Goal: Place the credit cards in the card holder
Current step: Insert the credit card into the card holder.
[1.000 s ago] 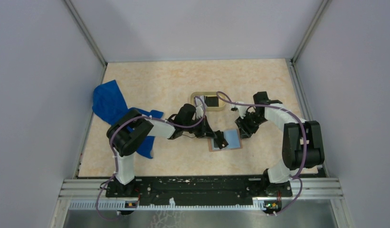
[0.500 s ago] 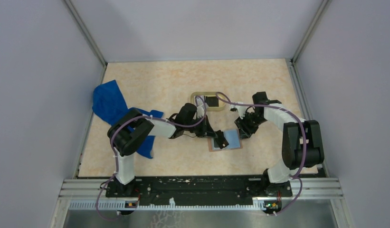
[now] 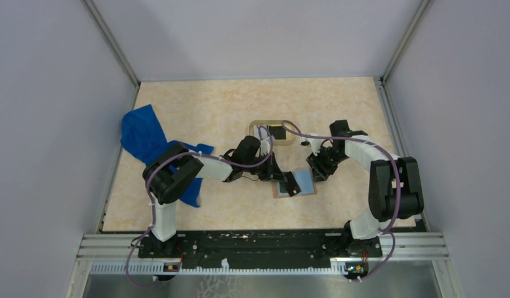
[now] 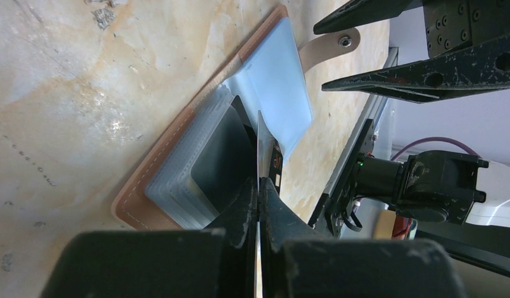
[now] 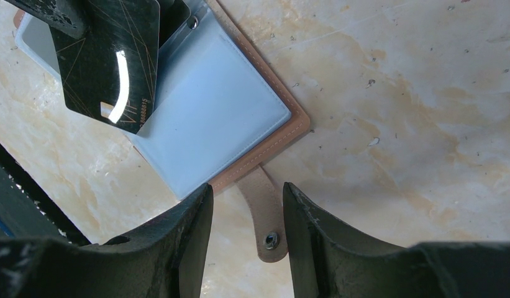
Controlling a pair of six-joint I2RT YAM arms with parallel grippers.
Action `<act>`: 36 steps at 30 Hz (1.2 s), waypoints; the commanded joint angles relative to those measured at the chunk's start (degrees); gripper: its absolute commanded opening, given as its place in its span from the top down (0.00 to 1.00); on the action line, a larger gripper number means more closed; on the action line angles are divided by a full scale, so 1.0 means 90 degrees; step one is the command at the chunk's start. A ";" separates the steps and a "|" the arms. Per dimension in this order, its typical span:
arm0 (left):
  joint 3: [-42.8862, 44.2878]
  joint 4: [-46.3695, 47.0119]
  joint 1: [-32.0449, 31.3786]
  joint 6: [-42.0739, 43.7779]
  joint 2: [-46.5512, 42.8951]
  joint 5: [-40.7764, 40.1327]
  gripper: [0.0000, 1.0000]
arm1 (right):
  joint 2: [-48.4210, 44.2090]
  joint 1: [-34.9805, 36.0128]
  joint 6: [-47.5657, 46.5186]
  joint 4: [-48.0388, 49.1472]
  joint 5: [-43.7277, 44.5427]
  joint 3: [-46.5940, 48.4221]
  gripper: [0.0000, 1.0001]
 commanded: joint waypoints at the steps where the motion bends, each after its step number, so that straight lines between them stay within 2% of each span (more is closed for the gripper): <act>1: 0.0147 -0.0097 -0.0058 0.0117 0.0178 -0.0053 1.00 | 0.0036 0.0053 0.0010 -0.0041 -0.0057 0.0216 0.55; 11: 0.0216 -0.0052 -0.0063 -0.0011 0.0342 0.0020 1.00 | 0.0034 0.0070 0.0001 -0.0053 -0.0077 0.0229 0.54; 24: 0.0510 -0.0310 -0.0058 0.0032 0.0567 0.0089 0.93 | 0.0012 0.0091 -0.0009 -0.0057 -0.0086 0.0230 0.54; 36: 0.0914 -0.1273 -0.0058 0.0123 0.0746 0.0013 0.86 | -0.0018 0.0156 -0.0009 -0.0062 -0.0106 0.0230 0.54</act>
